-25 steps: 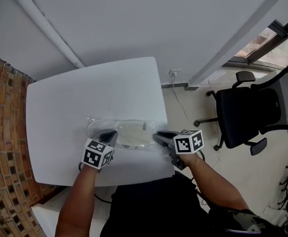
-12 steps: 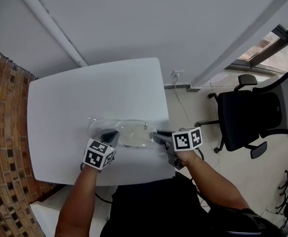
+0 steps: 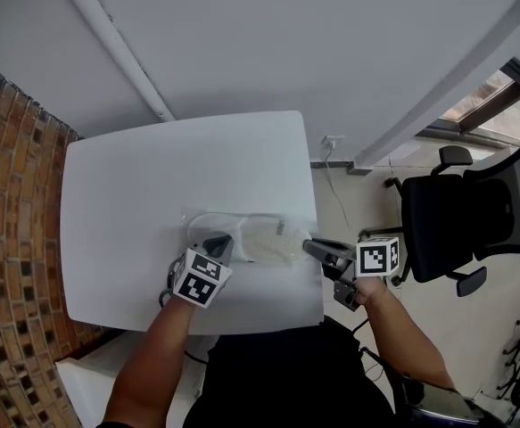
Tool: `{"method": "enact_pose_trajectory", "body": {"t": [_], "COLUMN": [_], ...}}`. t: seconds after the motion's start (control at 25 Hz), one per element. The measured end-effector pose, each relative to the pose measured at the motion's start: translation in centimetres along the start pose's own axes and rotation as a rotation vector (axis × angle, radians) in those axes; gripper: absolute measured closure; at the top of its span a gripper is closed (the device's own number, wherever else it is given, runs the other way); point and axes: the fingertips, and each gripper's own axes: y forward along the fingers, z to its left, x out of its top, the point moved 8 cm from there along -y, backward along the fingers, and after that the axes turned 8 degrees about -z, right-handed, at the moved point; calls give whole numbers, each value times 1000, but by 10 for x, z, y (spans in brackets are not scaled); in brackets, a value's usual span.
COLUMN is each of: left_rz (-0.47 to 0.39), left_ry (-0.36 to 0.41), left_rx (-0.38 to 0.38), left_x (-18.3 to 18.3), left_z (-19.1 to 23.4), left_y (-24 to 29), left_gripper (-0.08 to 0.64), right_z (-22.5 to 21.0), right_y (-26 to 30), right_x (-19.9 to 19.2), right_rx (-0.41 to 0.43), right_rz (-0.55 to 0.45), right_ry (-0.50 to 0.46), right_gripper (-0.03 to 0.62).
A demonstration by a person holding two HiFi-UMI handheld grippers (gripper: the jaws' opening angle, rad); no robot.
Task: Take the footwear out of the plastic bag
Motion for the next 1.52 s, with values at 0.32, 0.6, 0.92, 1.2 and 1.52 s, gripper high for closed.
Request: {"method": "enact_pose_trajectory", "body": {"t": [0.32, 0.6, 0.92, 1.2, 1.52], "left_rz": [11, 38, 76, 107, 87], "left_ry": [-37, -25, -116, -219, -368], "left_rx": [15, 48, 141, 221, 272], "left_x": [8, 14, 3, -6, -12], "left_z": [6, 14, 42, 62, 79], "left_y": [8, 12, 5, 3, 2], "left_gripper": [554, 554, 554, 554, 554], "right_z": [10, 18, 28, 57, 85], "right_y": [-32, -60, -93, -112, -152], "right_x": [16, 26, 35, 47, 59], "right_rx": [-1, 9, 43, 102, 130], "right_rz": [-79, -163, -256, -299, -384], "right_ry": [11, 22, 44, -5, -57], "right_gripper": [555, 560, 563, 563, 562]}}
